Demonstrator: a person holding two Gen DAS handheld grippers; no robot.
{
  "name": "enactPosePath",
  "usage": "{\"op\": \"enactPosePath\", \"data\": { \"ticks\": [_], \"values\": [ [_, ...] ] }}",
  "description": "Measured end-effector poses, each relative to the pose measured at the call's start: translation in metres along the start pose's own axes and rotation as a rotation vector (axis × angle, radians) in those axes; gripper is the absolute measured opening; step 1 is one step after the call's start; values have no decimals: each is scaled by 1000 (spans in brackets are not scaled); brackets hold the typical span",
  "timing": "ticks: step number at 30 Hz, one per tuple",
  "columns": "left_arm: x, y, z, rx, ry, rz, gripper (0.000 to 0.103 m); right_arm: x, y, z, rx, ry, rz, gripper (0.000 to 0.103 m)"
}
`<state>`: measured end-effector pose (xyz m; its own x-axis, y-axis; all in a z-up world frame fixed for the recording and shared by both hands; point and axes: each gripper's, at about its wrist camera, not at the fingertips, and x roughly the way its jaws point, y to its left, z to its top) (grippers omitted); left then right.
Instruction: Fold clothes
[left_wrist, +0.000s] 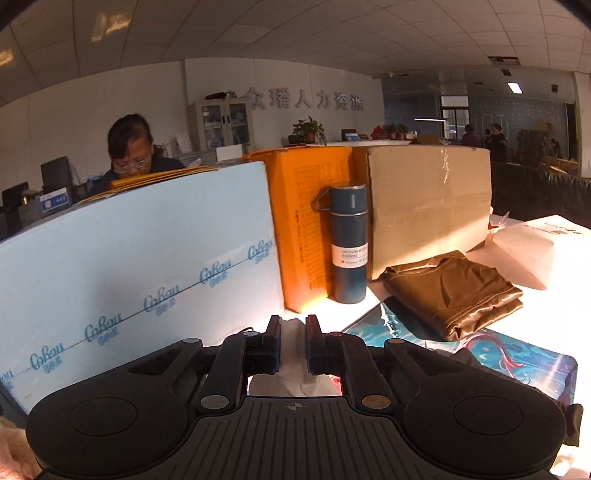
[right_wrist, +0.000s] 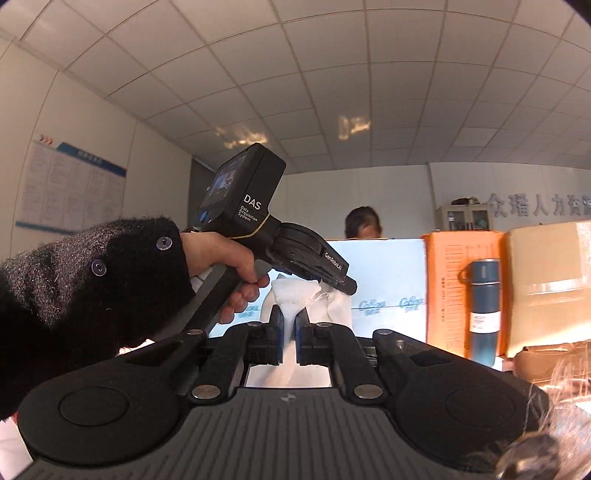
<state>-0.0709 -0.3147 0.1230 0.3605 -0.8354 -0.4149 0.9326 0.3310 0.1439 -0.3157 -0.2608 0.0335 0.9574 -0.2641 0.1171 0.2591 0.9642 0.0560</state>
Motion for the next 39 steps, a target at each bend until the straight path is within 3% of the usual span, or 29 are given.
{"op": "enactPosePath", "data": {
  "ticks": [5,10,14,17,19,20,22,27,31,33,35,37,39],
  "values": [
    [71,-77,12,116,94,-96,11,-29,-49,-5,75,-10,-140,6],
    [140,-145,-16,209,261,-195,10,-50,-85,-26,147,63,-255,6],
    [168,-175,-40,251,335,-225,12,-63,-105,-52,242,146,-322,6],
    [170,-179,-42,246,316,-268,28,-67,-117,-68,316,211,-319,6],
    [160,-171,-34,190,275,-305,72,-72,-127,-74,378,232,-306,12],
    [155,-167,-29,158,252,-324,80,-75,-130,-76,402,239,-301,25],
    [136,-155,-22,119,190,-339,84,-78,-133,-79,434,244,-289,49],
    [89,-122,-26,39,94,-334,89,-79,-142,-80,523,241,-299,52],
    [67,-100,-53,6,111,-316,90,-76,-155,-76,607,225,-328,52],
    [55,-94,-70,20,114,-281,90,-73,-158,-75,618,235,-363,43],
    [40,-86,-86,18,102,-280,90,-76,-158,-76,612,239,-401,22],
    [26,-77,-101,14,92,-262,90,-81,-157,-76,604,226,-413,9],
    [13,-70,-116,10,89,-237,91,-89,-156,-73,565,218,-417,8]
  ]
}}
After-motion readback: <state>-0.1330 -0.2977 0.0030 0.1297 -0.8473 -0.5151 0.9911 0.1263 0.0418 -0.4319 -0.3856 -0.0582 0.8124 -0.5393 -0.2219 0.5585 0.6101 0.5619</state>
